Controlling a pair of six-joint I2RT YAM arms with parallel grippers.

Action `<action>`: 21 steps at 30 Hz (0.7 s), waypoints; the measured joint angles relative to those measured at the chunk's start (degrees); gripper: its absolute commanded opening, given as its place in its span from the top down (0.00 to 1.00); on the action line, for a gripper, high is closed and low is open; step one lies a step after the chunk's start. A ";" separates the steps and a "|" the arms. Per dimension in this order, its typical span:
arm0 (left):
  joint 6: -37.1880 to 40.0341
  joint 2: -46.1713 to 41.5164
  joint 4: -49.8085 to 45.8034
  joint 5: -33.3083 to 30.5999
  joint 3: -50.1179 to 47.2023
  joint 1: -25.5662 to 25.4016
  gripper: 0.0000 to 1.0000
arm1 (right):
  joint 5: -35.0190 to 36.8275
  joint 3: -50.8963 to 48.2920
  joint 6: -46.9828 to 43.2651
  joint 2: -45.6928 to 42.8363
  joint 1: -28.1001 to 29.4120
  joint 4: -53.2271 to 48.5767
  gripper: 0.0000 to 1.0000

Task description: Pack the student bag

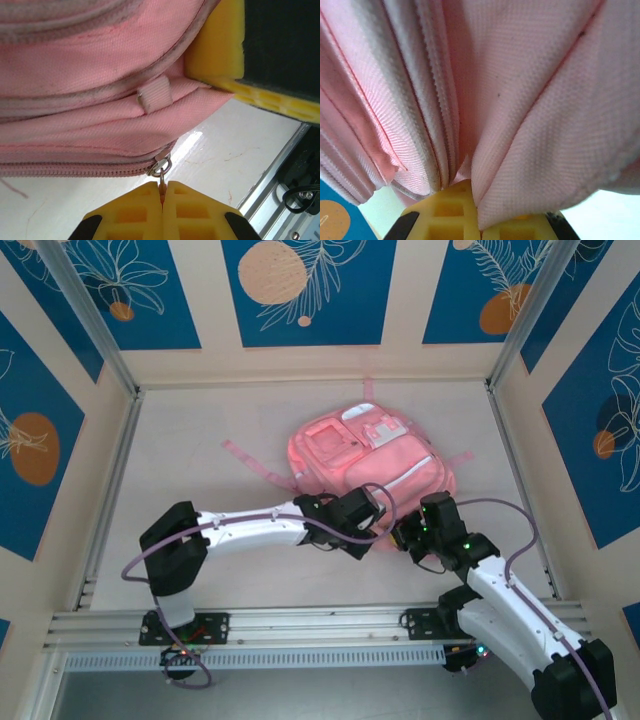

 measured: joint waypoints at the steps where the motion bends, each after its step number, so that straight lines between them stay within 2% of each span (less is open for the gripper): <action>1: 0.00 -0.26 0.35 -0.07 -0.48 0.04 1.00 | -0.13 -0.04 -0.09 -0.09 -0.15 0.00 1.00; 21: -0.24 -7.19 6.69 -1.16 -10.97 6.34 1.00 | -5.38 -1.18 -2.84 -3.37 -7.06 -0.15 1.00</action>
